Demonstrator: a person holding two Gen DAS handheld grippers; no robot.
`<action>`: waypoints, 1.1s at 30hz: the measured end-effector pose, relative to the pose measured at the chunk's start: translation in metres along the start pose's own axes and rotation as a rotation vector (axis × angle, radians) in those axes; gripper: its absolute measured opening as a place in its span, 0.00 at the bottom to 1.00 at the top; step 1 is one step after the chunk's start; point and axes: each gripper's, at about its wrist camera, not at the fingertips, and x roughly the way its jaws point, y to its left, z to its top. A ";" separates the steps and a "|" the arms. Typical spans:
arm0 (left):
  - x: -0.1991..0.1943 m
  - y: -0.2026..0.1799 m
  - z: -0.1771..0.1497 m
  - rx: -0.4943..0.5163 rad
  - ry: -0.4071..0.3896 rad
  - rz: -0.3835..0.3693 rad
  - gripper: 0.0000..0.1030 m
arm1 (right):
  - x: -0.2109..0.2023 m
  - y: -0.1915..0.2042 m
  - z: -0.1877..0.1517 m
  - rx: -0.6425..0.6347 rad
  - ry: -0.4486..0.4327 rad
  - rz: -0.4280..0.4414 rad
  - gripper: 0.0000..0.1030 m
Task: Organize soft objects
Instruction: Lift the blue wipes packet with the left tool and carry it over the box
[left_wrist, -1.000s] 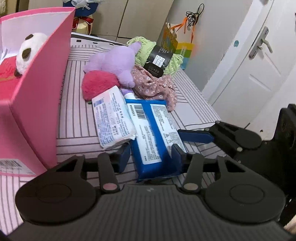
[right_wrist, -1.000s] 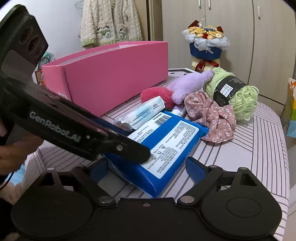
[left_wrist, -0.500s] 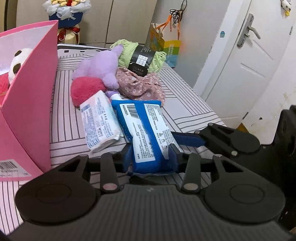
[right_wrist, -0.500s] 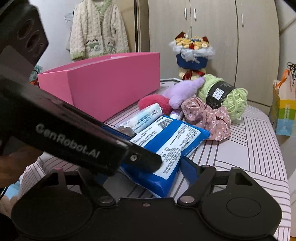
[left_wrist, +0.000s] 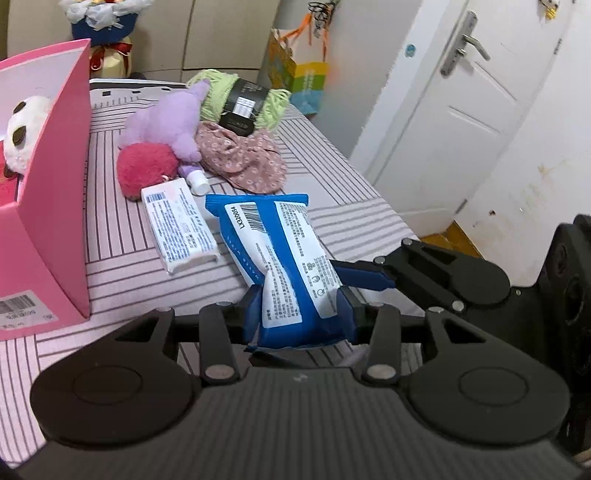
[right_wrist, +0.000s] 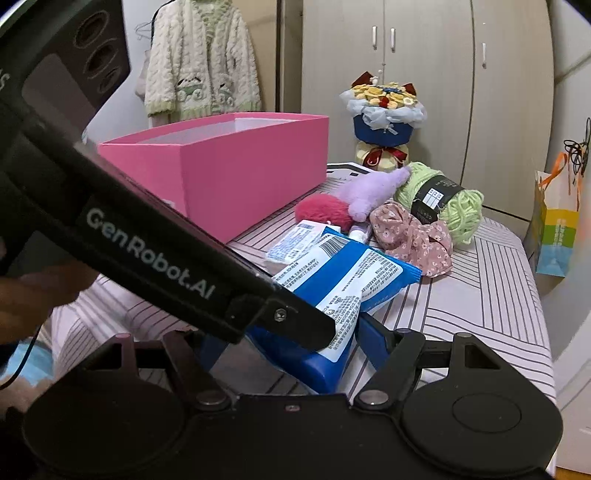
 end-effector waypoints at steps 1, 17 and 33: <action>-0.003 -0.004 -0.001 0.021 0.010 -0.002 0.40 | -0.004 0.002 0.002 0.004 0.014 0.003 0.75; -0.100 -0.019 -0.005 0.035 -0.006 -0.002 0.40 | -0.060 0.053 0.054 -0.043 0.049 0.078 0.75; -0.190 0.019 0.013 0.026 -0.167 0.094 0.44 | -0.052 0.087 0.128 -0.052 -0.066 0.207 0.75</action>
